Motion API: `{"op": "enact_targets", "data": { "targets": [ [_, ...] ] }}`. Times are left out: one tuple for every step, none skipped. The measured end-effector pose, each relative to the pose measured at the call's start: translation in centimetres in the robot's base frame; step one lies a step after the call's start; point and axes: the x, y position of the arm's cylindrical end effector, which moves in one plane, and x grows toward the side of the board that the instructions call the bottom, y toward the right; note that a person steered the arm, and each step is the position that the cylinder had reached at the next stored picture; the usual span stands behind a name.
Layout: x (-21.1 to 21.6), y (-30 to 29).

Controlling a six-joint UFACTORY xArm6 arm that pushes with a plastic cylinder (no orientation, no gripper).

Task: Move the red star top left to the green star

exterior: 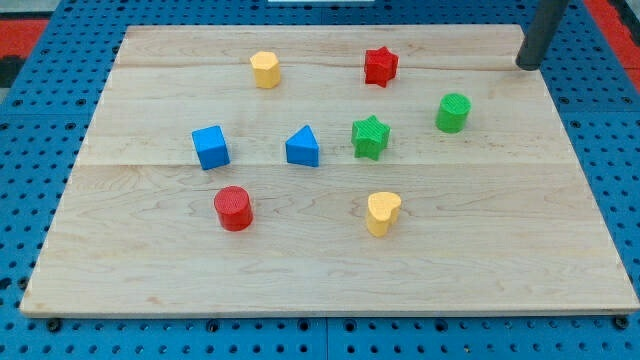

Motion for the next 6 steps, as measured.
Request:
{"op": "enact_targets", "data": {
  "targets": [
    [1.6,-4.2],
    [1.4,-12.6],
    [4.1,-8.4],
    [-0.5,-7.7],
    [-6.3,-12.4],
    [-2.4,-19.0]
  ]
}}
